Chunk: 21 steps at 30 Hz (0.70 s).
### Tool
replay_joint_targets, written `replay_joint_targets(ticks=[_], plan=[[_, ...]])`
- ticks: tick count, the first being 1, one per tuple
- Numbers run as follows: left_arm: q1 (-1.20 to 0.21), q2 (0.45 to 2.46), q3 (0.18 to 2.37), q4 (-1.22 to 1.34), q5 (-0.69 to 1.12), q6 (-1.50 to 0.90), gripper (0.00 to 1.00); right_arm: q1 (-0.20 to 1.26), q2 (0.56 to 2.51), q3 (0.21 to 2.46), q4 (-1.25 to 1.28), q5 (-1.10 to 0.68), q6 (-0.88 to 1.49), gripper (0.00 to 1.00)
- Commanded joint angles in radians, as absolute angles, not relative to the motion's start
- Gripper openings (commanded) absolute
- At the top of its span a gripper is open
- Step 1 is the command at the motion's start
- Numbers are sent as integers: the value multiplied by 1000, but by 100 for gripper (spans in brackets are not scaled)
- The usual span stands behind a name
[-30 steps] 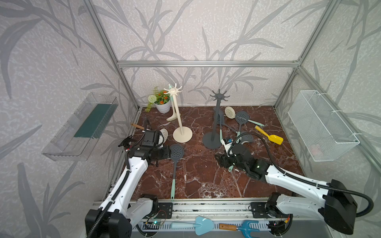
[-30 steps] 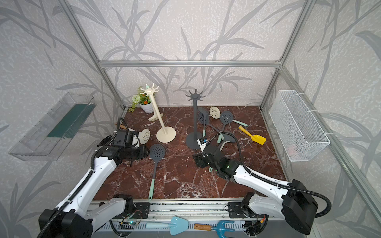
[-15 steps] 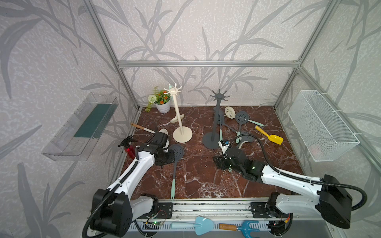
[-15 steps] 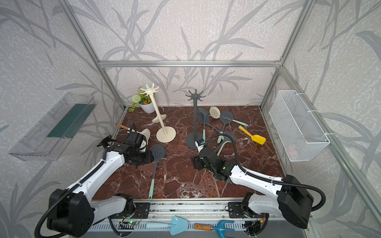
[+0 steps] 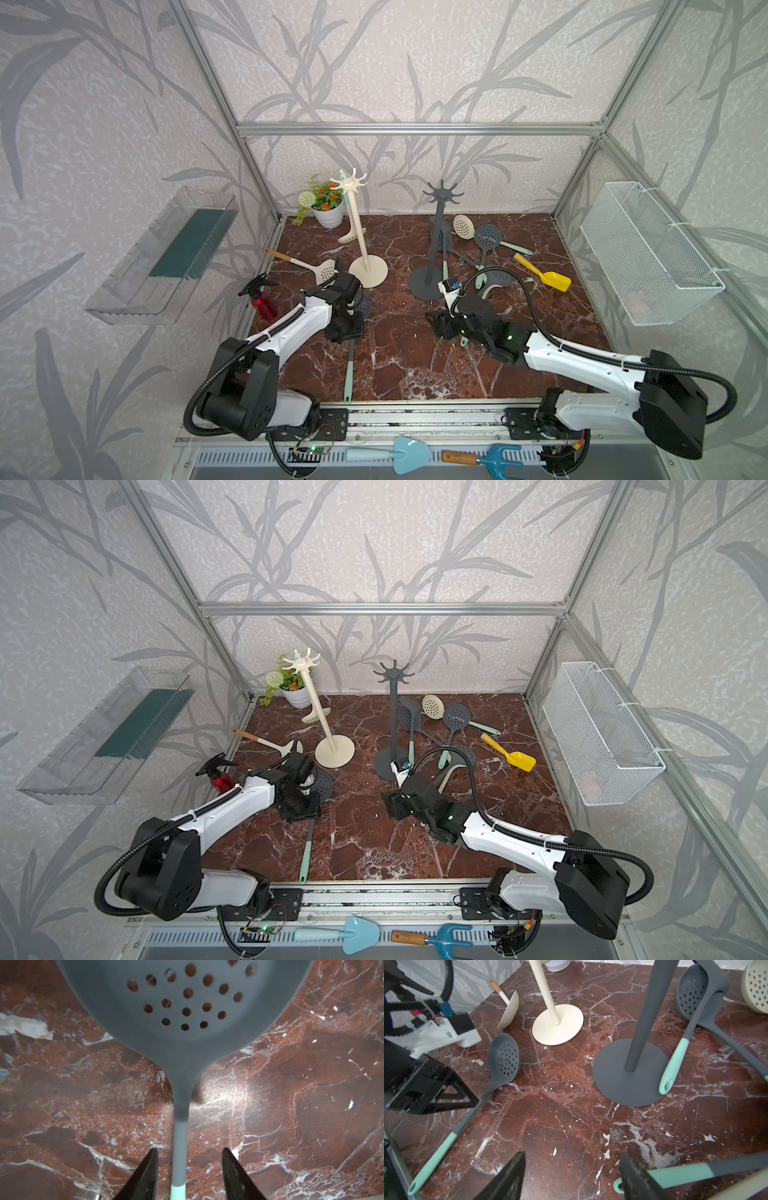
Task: Hang the skimmer on the kitchen utensil rack
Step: Move the skimmer to the center of the board.
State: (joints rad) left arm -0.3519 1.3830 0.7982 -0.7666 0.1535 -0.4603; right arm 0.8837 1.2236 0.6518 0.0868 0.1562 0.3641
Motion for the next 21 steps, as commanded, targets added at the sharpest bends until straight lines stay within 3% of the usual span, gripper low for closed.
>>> replay_joint_targets(ticks=[1, 15, 21], plan=[[-385, 1411, 776, -751, 117, -513, 49, 862, 1187, 637, 137, 131, 352, 72], [-537, 1509, 796, -687, 123, -603, 40, 806, 1094, 621, 110, 99, 367, 72], [-630, 1587, 853, -638, 132, -595, 29, 804, 1068, 600, 96, 109, 374, 72]])
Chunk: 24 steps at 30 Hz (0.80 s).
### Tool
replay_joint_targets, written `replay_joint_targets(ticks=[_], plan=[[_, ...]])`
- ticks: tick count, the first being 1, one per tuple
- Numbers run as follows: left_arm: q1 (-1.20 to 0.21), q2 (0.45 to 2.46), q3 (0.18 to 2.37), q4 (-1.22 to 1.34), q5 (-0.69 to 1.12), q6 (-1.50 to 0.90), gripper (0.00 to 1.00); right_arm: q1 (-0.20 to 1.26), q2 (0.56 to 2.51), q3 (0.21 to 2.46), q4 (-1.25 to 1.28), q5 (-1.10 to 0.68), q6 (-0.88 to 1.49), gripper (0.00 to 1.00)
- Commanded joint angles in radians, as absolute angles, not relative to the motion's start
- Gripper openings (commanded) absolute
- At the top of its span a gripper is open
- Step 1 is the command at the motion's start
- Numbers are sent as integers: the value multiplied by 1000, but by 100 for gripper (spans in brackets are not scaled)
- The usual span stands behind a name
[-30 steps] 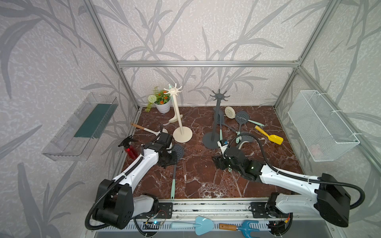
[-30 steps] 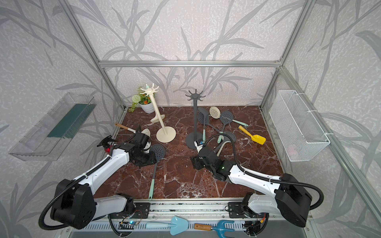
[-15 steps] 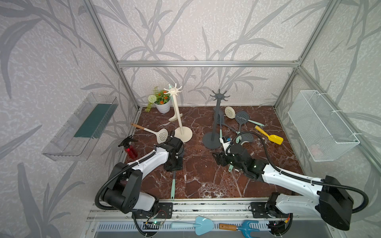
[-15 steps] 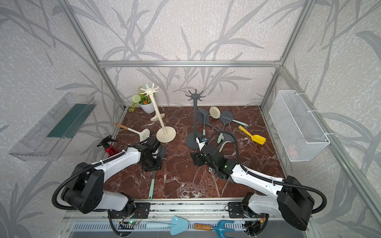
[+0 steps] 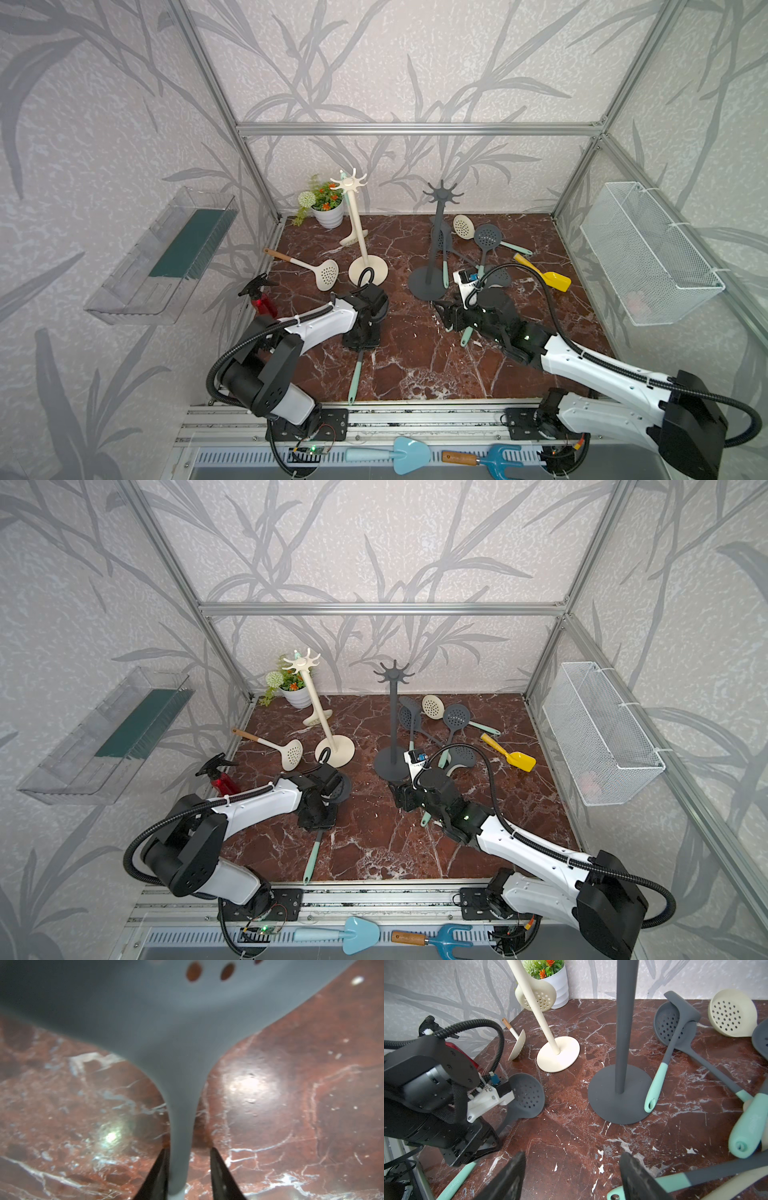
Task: Hang the skimmer on the kitchen utensil rack
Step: Move the skimmer to the center of the board.
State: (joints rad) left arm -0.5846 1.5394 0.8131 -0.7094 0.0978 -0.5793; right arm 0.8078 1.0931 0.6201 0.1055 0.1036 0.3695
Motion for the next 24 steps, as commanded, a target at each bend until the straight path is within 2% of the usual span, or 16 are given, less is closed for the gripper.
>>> replay_joint_targets(ticks=[1, 7, 12, 17, 24], plan=[[-647, 1598, 863, -630, 137, -590, 29, 805, 1057, 594, 95, 109, 378, 72], [-733, 1635, 967, -553, 216, -609, 32, 804, 989, 583, 59, 126, 368, 72], [-747, 1670, 1031, -617, 197, -565, 36, 804, 952, 563, 42, 133, 358, 72], [-747, 1577, 977, -624, 154, -597, 49, 805, 935, 545, 29, 131, 357, 72], [-753, 1482, 880, -660, 81, -643, 51, 818, 931, 527, 28, 133, 361, 72]])
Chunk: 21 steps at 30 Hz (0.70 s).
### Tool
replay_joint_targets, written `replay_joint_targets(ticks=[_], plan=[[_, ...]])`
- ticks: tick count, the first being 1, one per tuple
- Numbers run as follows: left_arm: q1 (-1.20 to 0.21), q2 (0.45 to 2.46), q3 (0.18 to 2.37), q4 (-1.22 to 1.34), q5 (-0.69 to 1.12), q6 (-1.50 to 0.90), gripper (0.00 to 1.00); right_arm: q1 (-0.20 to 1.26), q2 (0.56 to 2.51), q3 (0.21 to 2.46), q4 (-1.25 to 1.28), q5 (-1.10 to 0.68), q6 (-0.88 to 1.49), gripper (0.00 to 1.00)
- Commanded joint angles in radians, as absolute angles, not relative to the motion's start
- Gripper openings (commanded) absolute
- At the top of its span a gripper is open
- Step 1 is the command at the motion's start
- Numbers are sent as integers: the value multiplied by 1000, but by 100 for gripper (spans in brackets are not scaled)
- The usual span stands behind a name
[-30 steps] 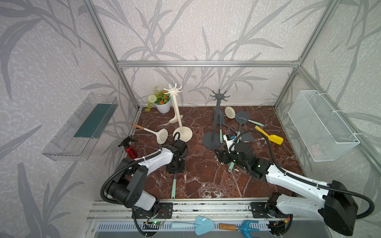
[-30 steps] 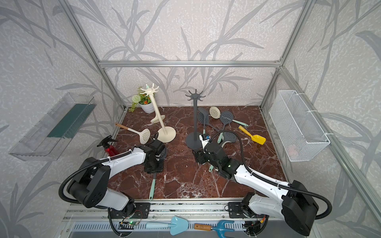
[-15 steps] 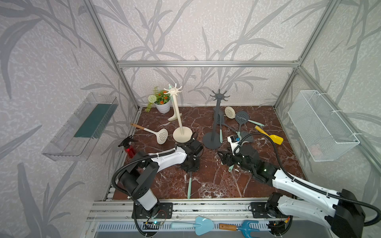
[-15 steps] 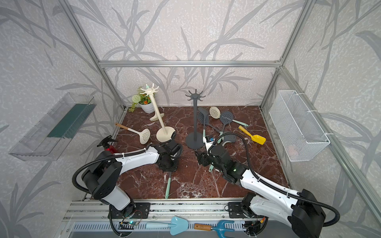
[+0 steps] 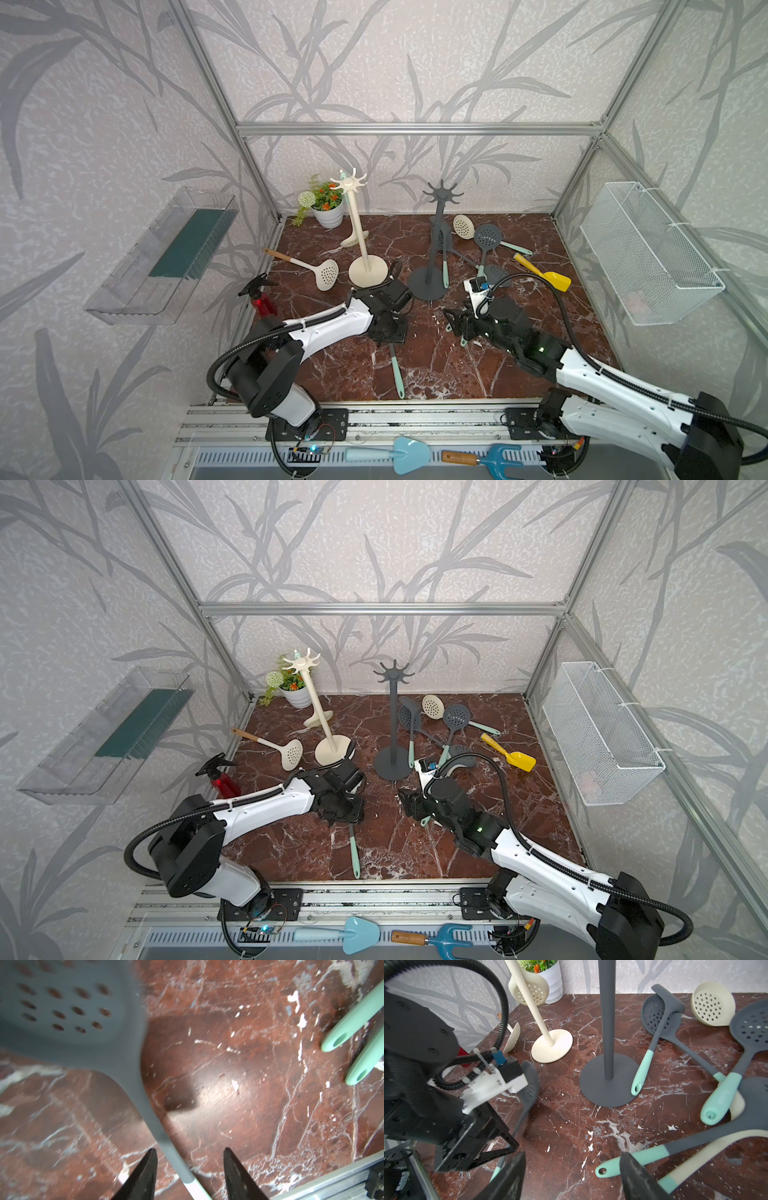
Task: Hang the skimmer on the kitchen utensil rack
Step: Move the skimmer to the center of the board.
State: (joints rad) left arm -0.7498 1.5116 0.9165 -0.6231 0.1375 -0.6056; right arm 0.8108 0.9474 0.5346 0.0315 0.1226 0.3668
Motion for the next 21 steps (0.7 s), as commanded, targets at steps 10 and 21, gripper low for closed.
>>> replay_joint_targets(ticks=[10, 21], plan=[[-853, 1467, 876, -731, -46, -666, 52, 833, 919, 526, 8, 122, 346, 72], [-788, 1401, 1013, -906, -162, -602, 54, 1082, 1033, 473, 74, 301, 376, 72]])
